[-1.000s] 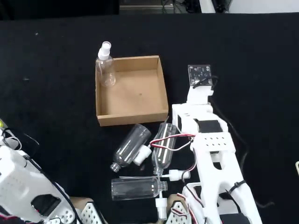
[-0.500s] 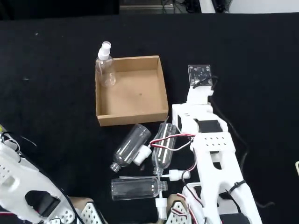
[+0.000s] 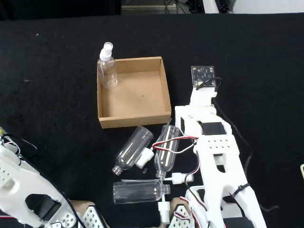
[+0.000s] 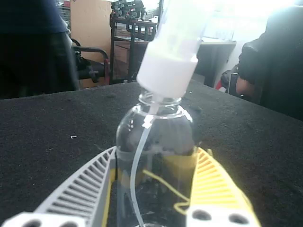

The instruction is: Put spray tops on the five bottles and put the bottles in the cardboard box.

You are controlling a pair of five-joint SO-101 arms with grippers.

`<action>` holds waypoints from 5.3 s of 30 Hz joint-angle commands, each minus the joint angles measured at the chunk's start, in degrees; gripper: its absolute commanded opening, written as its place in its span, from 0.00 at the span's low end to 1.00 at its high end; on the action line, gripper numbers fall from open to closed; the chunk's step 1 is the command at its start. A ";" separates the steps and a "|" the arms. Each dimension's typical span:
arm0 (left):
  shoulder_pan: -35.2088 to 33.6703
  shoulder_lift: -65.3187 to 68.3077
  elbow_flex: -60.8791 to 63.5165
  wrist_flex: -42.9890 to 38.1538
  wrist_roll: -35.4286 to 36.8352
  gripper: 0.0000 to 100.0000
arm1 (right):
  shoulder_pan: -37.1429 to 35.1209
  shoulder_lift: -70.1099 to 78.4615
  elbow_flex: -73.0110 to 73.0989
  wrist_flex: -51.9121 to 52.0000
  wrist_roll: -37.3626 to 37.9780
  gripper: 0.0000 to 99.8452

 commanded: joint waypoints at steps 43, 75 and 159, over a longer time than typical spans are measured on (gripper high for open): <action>3.30 -0.44 -3.56 -4.40 0.09 0.03 | -0.44 -1.10 -0.13 -1.41 0.53 0.16; 3.91 -0.97 1.19 -4.04 -3.16 0.22 | -0.35 -1.10 -0.13 -1.41 0.53 0.16; 4.00 -27.34 2.07 30.51 -3.60 0.31 | -0.35 -1.10 -0.13 -1.41 0.62 0.16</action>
